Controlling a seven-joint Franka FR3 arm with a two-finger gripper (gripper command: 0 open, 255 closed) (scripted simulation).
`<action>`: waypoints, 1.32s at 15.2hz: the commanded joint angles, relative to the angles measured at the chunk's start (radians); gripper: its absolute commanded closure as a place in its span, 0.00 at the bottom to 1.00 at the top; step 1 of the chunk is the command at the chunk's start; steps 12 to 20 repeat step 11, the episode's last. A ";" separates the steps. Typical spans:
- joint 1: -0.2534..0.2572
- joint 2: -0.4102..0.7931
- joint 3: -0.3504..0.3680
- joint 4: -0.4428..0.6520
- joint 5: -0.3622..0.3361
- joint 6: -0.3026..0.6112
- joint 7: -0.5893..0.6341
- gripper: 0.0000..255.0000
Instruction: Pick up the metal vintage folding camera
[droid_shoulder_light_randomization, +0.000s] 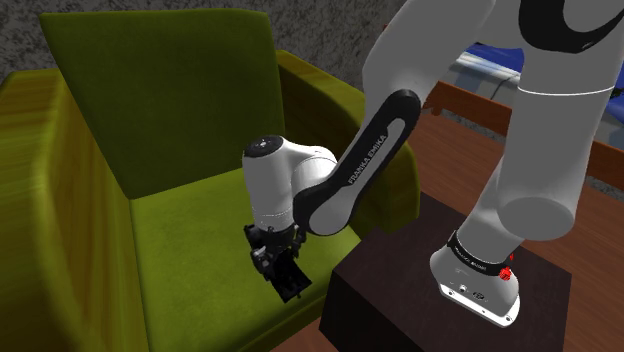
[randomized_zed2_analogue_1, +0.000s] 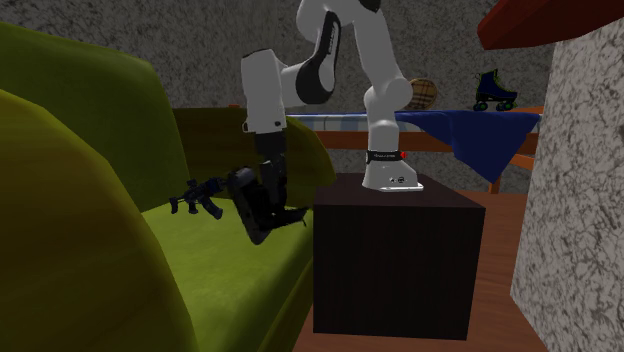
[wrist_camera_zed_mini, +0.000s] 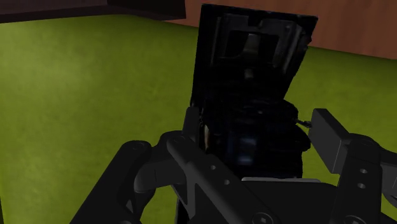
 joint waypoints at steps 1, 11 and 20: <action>-0.011 -0.027 0.015 -0.002 0.024 -0.021 -0.016 1.00; -0.044 -0.137 0.059 0.007 0.123 -0.119 -0.080 1.00; -0.044 -0.137 0.059 0.007 0.123 -0.119 -0.080 1.00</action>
